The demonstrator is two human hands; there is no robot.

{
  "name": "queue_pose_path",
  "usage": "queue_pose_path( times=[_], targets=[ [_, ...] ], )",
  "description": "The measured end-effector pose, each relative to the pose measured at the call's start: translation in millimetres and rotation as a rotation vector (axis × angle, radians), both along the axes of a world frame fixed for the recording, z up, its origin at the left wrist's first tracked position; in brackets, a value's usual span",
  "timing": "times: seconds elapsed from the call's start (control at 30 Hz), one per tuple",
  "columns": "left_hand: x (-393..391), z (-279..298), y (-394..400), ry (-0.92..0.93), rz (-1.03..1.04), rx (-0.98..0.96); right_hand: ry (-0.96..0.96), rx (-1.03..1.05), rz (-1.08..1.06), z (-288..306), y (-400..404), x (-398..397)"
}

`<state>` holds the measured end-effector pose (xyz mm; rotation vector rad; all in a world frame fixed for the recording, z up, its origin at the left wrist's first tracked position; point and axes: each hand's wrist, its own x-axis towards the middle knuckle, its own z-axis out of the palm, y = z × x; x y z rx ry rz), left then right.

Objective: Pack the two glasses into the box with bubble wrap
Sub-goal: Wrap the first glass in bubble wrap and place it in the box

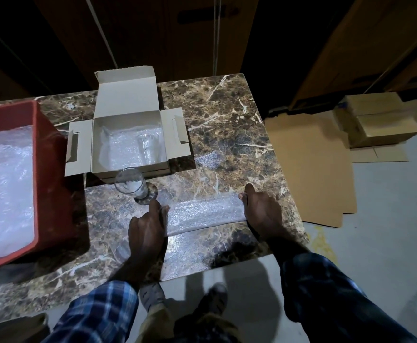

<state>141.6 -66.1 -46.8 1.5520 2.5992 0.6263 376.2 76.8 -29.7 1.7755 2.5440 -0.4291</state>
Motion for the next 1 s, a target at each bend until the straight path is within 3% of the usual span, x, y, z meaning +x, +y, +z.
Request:
queue_pose_path(
  times=[0.13, 0.23, 0.3, 0.37, 0.47, 0.63, 0.77, 0.87, 1.0],
  targets=[
    [-1, -2, -1, -0.093, 0.081, 0.033, 0.043, 0.153, -0.081, -6, -8, -4],
    [5, 2, -7, 0.033, 0.116, 0.045, 0.071, 0.309, -0.028, -19, -25, -15],
    [20, 4, -11, 0.098, 0.005, 0.085, 0.179, 0.271, 0.162, -33, -46, -28],
    [35, -4, -10, 0.043, -0.197, 0.069, 0.256, 0.231, 0.298, -49, -62, -41],
    [45, -29, -6, 0.036, -0.379, -0.073, 0.225, 0.141, 0.317, -60, -70, -50],
    [37, -33, -3, 0.045, -0.407, -0.24, 0.133, 0.099, 0.331, -55, -60, -37],
    [19, -31, -13, 0.04, -0.351, -0.288, -0.03, 0.039, 0.2, -51, -47, -7],
    [1, -32, -23, 0.043, -0.308, -0.326, -0.023, -0.087, 0.103, -42, -35, 15],
    [-1, -21, -26, 0.082, -0.332, -0.323, -0.005, -0.013, 0.13, -40, -35, 12]
  ],
)
